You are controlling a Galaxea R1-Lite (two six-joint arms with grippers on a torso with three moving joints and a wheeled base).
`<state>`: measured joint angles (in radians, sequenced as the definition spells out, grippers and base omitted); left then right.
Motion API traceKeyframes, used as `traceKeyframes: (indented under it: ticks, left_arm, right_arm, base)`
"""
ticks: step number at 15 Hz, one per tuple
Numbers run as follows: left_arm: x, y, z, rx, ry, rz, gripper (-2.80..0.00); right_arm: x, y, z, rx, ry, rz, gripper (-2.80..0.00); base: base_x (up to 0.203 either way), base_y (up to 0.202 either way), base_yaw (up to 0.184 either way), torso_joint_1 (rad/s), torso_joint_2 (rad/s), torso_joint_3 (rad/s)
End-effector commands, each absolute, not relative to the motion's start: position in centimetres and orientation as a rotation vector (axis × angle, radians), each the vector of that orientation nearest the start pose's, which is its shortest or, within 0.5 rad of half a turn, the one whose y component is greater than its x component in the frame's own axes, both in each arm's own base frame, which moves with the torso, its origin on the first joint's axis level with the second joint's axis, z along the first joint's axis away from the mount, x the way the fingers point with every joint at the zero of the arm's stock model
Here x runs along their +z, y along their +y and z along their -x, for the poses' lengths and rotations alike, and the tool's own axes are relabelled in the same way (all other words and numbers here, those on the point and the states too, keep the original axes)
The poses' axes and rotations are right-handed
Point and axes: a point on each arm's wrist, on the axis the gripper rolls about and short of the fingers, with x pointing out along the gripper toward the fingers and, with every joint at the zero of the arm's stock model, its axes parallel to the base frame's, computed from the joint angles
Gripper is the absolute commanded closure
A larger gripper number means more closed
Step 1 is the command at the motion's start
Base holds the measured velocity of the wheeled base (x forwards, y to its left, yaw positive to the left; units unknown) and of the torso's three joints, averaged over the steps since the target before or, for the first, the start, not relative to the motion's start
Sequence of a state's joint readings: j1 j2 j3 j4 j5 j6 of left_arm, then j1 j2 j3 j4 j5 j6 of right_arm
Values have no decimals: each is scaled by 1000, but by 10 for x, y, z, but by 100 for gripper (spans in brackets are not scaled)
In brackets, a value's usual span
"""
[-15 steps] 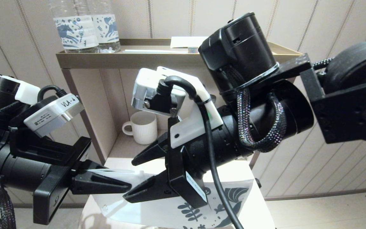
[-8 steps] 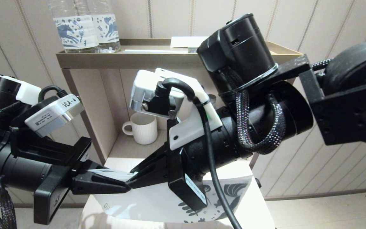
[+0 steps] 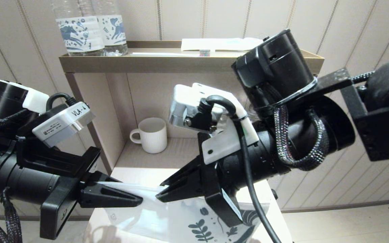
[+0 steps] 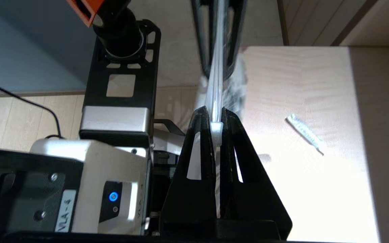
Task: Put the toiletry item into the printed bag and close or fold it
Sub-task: Open the storage bag
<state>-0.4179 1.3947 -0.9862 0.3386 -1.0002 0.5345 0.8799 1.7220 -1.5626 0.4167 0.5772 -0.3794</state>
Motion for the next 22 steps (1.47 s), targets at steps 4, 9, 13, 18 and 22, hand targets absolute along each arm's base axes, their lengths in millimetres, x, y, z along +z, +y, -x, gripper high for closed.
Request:
traceKeyframes:
  ticks: [4, 9, 13, 18, 22]
  left_arm:
    - [233, -101, -179, -1509, 388, -190, 0]
    - [233, -100, -179, -1508, 388, -189, 0]
    - [233, -100, -179, -1508, 388, -189, 0]
    - [232, -101, -181, -1508, 395, -187, 0]
    - [232, -101, -181, -1509, 395, -187, 0]
  right_arm:
    - [288, 219, -180, 1483, 365, 391, 0]
    - [286, 188, -173, 1430, 386, 376, 0]
    - [283, 171, -166, 1402, 399, 364, 0]
    - [280, 160, -165, 1373, 413, 356, 0]
    - [279, 159, -164, 1370, 414, 355, 0]
  base:
    - [0, 0, 0, 0, 0, 0]
    - [0, 0, 0, 0, 0, 0]
    - [0, 0, 0, 0, 0, 0]
    - [0, 0, 0, 0, 0, 0]
    - [0, 0, 0, 0, 0, 0]
